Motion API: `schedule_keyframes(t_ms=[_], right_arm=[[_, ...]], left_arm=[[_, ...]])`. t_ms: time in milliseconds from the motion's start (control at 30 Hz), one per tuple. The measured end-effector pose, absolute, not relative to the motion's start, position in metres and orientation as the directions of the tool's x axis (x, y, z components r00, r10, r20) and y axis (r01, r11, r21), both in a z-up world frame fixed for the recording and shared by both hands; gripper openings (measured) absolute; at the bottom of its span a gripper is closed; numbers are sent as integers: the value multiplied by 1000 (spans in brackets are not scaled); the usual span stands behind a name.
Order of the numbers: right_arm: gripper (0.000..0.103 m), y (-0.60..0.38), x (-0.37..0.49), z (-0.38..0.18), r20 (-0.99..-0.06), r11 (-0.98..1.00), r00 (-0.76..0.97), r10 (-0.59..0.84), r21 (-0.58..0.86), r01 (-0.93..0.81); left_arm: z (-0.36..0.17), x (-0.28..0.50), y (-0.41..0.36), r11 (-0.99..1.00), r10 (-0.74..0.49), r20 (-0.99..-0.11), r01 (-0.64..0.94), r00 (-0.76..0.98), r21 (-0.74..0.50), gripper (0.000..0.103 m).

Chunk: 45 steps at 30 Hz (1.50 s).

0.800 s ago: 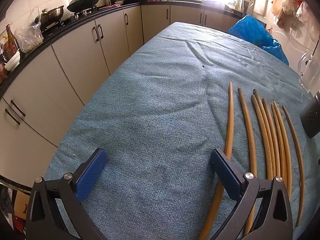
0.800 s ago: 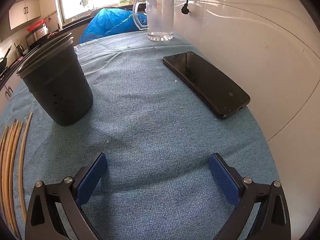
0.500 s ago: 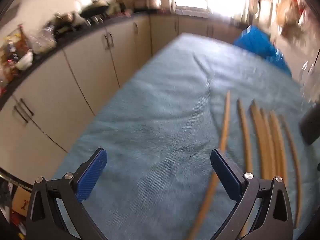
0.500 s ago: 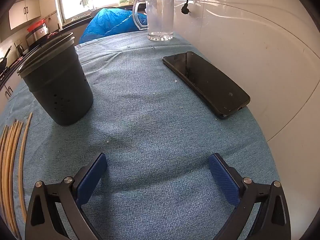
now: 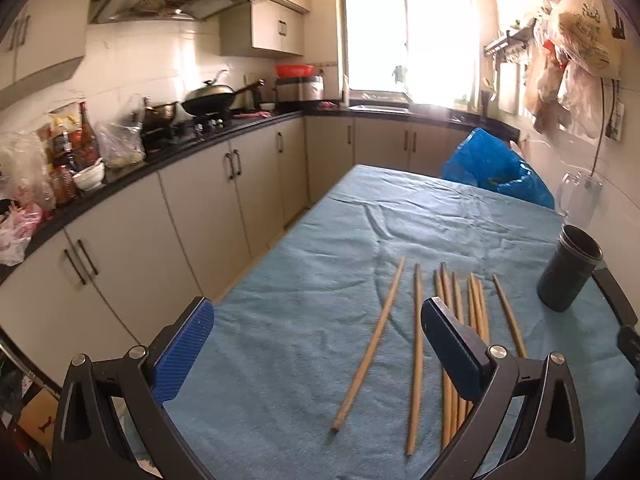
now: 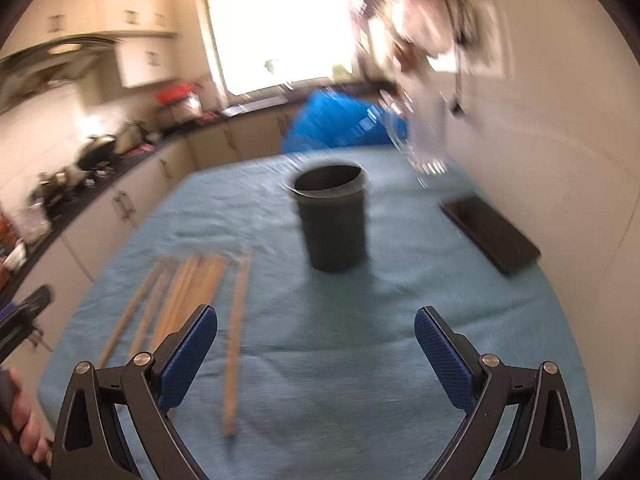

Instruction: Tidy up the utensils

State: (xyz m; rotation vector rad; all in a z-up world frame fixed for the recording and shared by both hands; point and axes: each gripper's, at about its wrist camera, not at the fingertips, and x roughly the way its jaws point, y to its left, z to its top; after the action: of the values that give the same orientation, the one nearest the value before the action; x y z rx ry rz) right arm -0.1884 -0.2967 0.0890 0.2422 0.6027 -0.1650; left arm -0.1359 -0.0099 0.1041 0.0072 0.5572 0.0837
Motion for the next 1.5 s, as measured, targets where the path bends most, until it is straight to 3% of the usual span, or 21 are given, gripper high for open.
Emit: schedule_keyframes(t_ms=[100, 300, 567, 1500], right_arm=[[101, -275, -201, 91, -527, 974, 848, -52, 162, 160], [94, -248, -205, 83, -537, 985, 843, 19, 155, 77], [91, -249, -214, 88, -513, 985, 858, 11, 154, 79], [88, -241, -205, 85, -577, 991, 817, 6, 112, 71]], left_arm=[[96, -136, -7, 995, 101, -544, -93, 833, 42, 103], [86, -137, -5, 991, 135, -560, -118, 818, 66, 103], [81, -139, -11, 990, 141, -562, -113, 815, 86, 103], [75, -136, -17, 991, 125, -596, -74, 793, 109, 103]])
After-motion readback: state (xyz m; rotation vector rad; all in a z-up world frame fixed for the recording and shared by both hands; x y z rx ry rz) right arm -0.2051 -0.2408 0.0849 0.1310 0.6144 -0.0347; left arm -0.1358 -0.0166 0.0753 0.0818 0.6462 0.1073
